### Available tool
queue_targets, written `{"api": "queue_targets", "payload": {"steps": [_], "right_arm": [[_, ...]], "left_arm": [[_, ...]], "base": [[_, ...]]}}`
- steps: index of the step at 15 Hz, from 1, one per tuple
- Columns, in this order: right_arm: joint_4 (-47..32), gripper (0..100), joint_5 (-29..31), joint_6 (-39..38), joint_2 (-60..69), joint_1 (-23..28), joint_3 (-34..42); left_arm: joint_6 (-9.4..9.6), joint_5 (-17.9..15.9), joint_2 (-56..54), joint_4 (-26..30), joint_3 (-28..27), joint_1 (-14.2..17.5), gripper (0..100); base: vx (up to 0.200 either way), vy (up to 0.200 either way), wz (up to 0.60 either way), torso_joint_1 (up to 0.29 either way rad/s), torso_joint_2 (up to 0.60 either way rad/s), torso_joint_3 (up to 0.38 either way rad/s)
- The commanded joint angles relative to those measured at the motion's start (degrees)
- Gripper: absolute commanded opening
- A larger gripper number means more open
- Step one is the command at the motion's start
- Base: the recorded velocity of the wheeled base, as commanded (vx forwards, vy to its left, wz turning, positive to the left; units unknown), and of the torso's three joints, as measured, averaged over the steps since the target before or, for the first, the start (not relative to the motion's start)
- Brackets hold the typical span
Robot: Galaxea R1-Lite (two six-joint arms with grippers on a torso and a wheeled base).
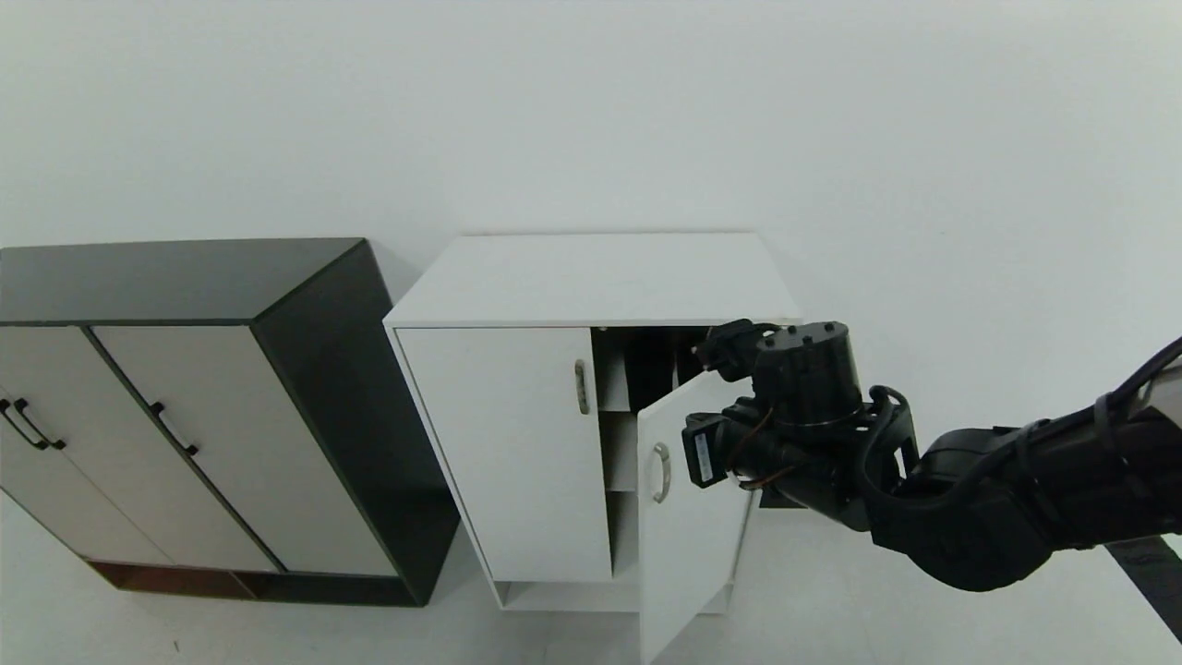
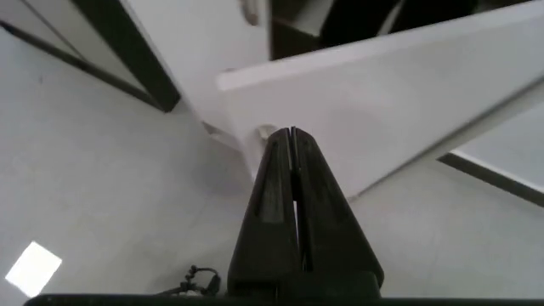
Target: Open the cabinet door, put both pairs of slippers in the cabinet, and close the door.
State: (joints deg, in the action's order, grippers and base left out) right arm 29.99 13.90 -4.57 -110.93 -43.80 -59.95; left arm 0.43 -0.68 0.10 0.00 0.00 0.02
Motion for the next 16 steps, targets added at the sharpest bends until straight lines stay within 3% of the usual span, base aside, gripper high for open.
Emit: {"api": "queue_targets", "payload": {"steps": [1,3,8,16], "right_arm": [[4.82,0,-5.02,1.67,2.39,0.38,7.22],[5.52,0,-10.03,2.81,4.32,1.00,12.14],[14.13,0,-11.88,3.52,4.85,1.17,19.44],[14.13,0,-11.79,3.52,0.19,1.79,13.72]], "left_arm": [[0.01,-0.02,-0.01,0.00,0.00,0.06,0],[0.01,-0.02,-0.01,0.00,0.00,0.06,0],[0.01,-0.02,-0.01,0.00,0.00,0.06,0],[0.01,-0.02,-0.01,0.00,0.00,0.06,0]], "base": [[0.000,0.000,0.00,0.000,0.00,0.000],[0.000,0.000,0.00,0.000,0.00,0.000],[0.200,0.000,0.00,-0.002,0.00,0.004],[0.000,0.000,0.00,0.000,0.00,0.000]]}}
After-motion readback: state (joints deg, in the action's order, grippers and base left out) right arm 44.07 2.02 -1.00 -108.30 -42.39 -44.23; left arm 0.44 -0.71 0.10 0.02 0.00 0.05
